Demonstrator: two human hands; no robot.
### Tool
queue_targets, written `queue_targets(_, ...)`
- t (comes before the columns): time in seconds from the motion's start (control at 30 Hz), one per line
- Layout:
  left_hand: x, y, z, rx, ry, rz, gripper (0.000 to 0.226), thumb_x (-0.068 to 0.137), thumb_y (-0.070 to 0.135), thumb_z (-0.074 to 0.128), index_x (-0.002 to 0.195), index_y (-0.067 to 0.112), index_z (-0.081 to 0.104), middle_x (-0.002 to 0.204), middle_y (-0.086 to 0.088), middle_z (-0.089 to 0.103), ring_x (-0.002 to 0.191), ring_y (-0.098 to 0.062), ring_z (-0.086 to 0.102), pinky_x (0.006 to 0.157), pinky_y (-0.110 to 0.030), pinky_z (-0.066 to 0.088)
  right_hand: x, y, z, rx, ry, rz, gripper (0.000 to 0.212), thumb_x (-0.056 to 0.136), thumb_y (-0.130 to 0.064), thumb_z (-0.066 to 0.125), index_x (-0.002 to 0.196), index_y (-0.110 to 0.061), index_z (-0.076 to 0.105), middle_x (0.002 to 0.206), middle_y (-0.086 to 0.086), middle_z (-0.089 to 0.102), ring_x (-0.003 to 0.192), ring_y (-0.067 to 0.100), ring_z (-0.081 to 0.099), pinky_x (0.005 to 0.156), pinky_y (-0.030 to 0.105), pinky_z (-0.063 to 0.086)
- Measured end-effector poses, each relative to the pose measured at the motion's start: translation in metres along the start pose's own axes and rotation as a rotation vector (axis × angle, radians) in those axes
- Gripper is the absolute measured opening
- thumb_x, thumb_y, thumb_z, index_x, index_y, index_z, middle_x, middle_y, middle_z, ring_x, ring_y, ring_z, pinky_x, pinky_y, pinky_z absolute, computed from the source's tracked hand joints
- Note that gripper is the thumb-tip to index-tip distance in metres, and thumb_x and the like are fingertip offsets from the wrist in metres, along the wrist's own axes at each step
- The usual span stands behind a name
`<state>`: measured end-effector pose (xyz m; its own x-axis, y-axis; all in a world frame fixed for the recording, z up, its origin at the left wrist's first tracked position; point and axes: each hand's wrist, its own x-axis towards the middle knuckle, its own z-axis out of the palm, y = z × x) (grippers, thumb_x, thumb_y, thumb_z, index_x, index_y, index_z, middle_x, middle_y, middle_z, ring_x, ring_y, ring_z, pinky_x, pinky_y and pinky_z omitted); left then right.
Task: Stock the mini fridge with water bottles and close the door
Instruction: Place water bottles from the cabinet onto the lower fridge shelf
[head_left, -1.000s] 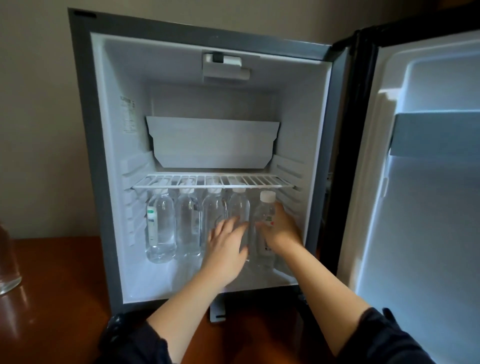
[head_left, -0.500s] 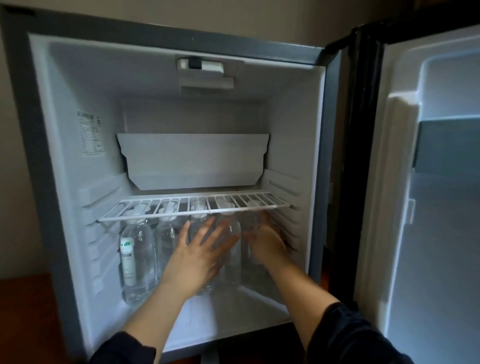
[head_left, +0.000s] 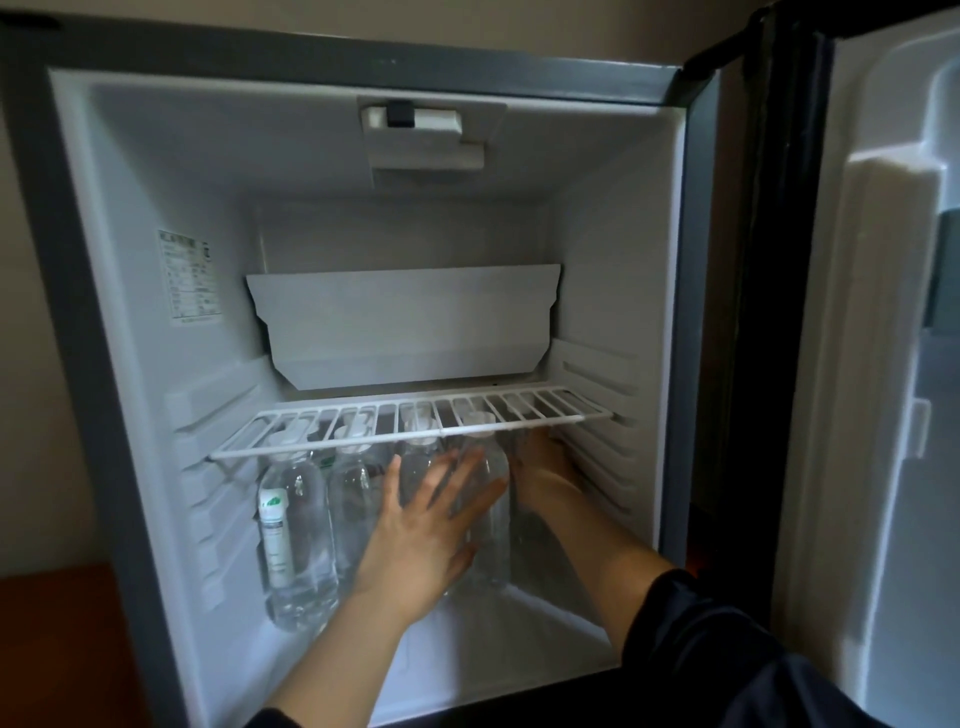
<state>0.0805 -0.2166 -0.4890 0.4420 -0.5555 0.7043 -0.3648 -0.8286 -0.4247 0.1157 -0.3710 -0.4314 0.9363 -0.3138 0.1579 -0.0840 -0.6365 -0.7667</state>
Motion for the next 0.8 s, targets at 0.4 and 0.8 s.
queue_targets(0.4, -0.006, 0.009, -0.043, -0.091, -0.198, -0.033, 0.077, 0.05, 0.037, 0.078, 0.123, 0.034, 0.056, 0.136, 0.001, 0.055, 0.128, -0.019, 0.05, 0.096, -0.049, 0.043, -0.048, 0.009, -0.028, -0.197, 0.11, -0.186, 0.04, 0.099, -0.017, 0.038, 0.138, -0.005, 0.035, 0.133, 0.017, 0.051, 0.121, 0.031, 0.052, 0.095, 0.034, 0.043)
queue_targets(0.8, -0.05, -0.021, -0.138, -0.369, -0.746, -0.179, 0.047, 0.095, 0.038, 0.041, 0.139, 0.022, 0.038, 0.145, -0.004, 0.042, 0.13, -0.025, 0.041, 0.107, -0.039, 0.035, -0.121, -0.016, -0.039, -0.311, -0.22, -0.267, 0.029, 0.092, -0.015, 0.048, 0.063, -0.014, 0.047, 0.066, 0.007, 0.05, 0.069, 0.022, 0.052, 0.057, 0.026, 0.039)
